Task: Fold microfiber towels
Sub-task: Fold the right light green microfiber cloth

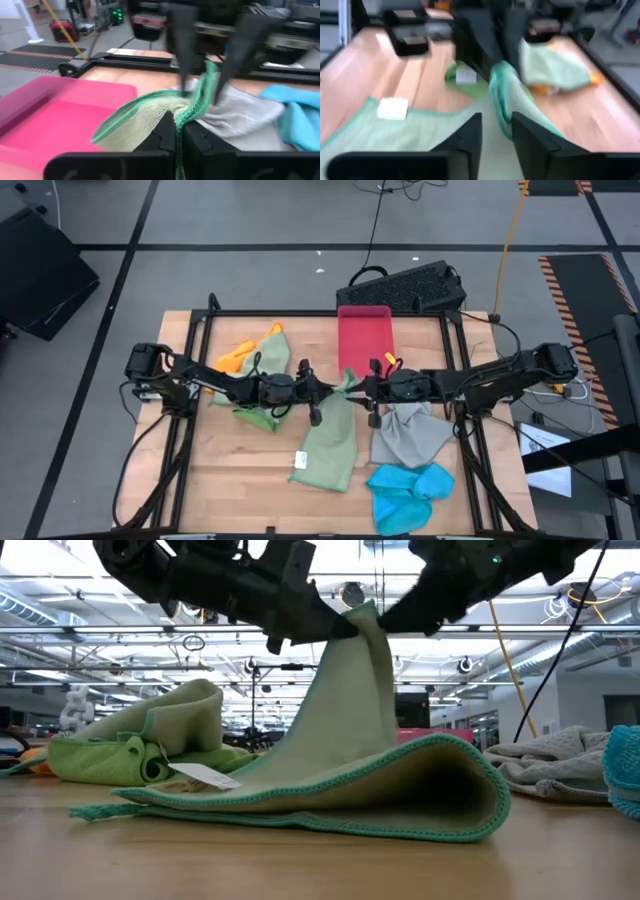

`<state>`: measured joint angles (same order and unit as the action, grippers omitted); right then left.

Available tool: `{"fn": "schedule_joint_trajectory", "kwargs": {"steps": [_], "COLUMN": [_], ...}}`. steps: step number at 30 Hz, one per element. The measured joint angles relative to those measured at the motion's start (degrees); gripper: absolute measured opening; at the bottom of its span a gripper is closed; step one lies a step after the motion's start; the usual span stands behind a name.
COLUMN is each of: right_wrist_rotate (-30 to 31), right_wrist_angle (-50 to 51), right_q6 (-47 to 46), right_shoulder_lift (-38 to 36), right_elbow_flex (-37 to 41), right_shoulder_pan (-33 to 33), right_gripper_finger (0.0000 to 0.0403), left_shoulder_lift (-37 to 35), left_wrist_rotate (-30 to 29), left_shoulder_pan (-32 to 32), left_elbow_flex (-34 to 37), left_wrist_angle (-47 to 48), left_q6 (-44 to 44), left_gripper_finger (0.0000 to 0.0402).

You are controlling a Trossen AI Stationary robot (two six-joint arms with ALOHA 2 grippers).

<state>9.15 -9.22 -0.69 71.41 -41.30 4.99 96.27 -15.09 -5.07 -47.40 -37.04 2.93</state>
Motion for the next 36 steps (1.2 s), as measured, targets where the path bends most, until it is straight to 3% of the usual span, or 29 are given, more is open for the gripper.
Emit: {"fn": "schedule_joint_trajectory", "kwargs": {"steps": [11, 15, 22, 29, 33, 36], "right_wrist_rotate": [-0.4, -1.9, -3.7, -18.7, -23.5, -31.8], "right_wrist_angle": [20.8, 17.2, -0.1, -3.5, -2.6, 0.3], "right_q6": [-2.6, 1.9, 11.9, 20.4, 26.3, 26.6], "right_shoulder_lift": [-9.3, -9.4, -9.3, -8.7, -6.1, -2.2], "right_elbow_flex": [0.2, 2.5, 8.6, 7.0, 4.5, 0.7], "right_shoulder_pan": [1.2, 1.2, 0.7, -6.0, -9.4, -13.2], "right_gripper_finger": [0.0193, 0.022, 0.0261, 0.0281, 0.0272, 0.0262], "left_shoulder_lift": [0.0, 0.0, 0.0, 0.0, 0.0, -0.1], "left_wrist_rotate": [4.7, 4.8, 4.7, 4.6, 4.6, 4.6], "left_shoulder_pan": [-5.8, -7.1, -8.9, -10.1, -10.1, -10.1], "left_elbow_flex": [0.0, 0.0, 0.0, 0.0, 0.0, 0.0], "left_wrist_angle": [2.5, 2.9, 6.3, 7.4, 7.5, 8.0], "left_q6": [-13.4, -17.8, -20.1, -21.5, -21.7, -22.0], "left_gripper_finger": [0.0015, 0.0009, 0.0012, 0.0005, 0.0013, 0.0009]}}
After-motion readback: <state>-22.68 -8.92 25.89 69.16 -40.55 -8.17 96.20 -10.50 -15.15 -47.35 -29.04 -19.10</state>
